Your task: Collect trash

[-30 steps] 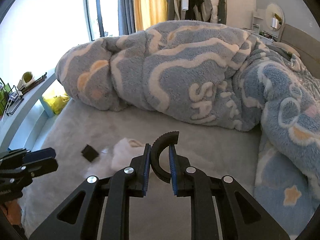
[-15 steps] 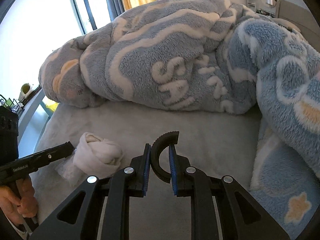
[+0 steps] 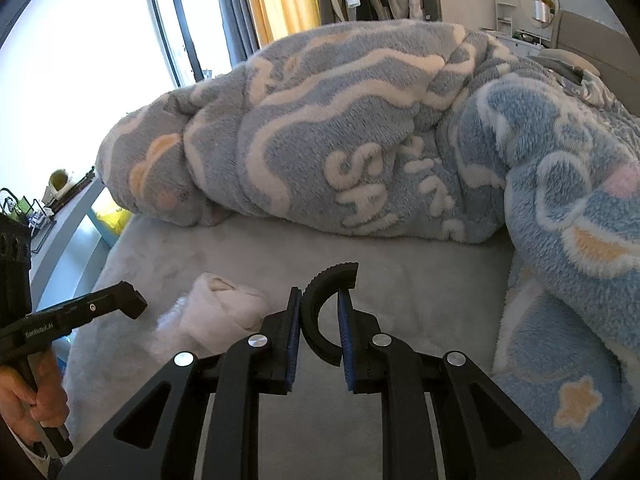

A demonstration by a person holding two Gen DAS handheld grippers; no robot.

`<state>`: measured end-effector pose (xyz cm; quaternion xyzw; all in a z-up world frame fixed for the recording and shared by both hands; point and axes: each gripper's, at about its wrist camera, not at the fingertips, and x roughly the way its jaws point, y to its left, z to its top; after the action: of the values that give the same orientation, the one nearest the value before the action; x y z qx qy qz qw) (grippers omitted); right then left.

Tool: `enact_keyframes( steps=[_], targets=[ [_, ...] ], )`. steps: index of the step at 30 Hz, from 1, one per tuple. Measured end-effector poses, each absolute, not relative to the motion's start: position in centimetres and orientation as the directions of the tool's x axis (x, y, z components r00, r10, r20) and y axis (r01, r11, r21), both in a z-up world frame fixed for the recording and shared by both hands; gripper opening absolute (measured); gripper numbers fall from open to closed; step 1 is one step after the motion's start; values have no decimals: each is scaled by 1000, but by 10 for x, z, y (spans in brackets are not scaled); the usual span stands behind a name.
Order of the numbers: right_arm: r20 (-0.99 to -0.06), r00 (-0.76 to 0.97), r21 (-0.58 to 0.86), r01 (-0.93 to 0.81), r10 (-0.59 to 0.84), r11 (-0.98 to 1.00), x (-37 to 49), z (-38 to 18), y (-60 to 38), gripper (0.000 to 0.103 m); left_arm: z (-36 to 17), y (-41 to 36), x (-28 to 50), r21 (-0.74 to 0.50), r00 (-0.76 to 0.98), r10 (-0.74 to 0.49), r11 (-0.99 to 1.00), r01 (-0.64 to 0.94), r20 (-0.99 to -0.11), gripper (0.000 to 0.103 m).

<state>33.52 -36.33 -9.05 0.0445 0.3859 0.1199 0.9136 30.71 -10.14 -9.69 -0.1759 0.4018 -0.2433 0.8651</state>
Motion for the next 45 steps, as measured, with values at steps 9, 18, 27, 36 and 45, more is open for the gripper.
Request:
enact_keyframes(
  steps=[9, 18, 27, 36, 45],
  targets=[
    [-646, 692, 241, -214, 321, 947, 311, -62, -337, 18, -81, -83, 272, -426, 570, -524, 850, 309, -633, 8],
    [-621, 683, 264, -281, 386, 923, 282, -45, -284, 18, -69, -41, 233, -392, 602, -487, 872, 294, -633, 8],
    [-637, 646, 233, -357, 420, 904, 266, -46, -223, 18, -67, 11, 206, -348, 630, -430, 901, 258, -647, 8],
    [-669, 604, 195, -419, 433, 887, 264, -53, -170, 18, -65, 67, 197, -354, 642, -399, 912, 206, -654, 8],
    [-675, 563, 216, -467, 477, 857, 268, -56, -126, 18, -84, 99, 194, -360, 609, -385, 917, 170, -693, 8]
  ],
)
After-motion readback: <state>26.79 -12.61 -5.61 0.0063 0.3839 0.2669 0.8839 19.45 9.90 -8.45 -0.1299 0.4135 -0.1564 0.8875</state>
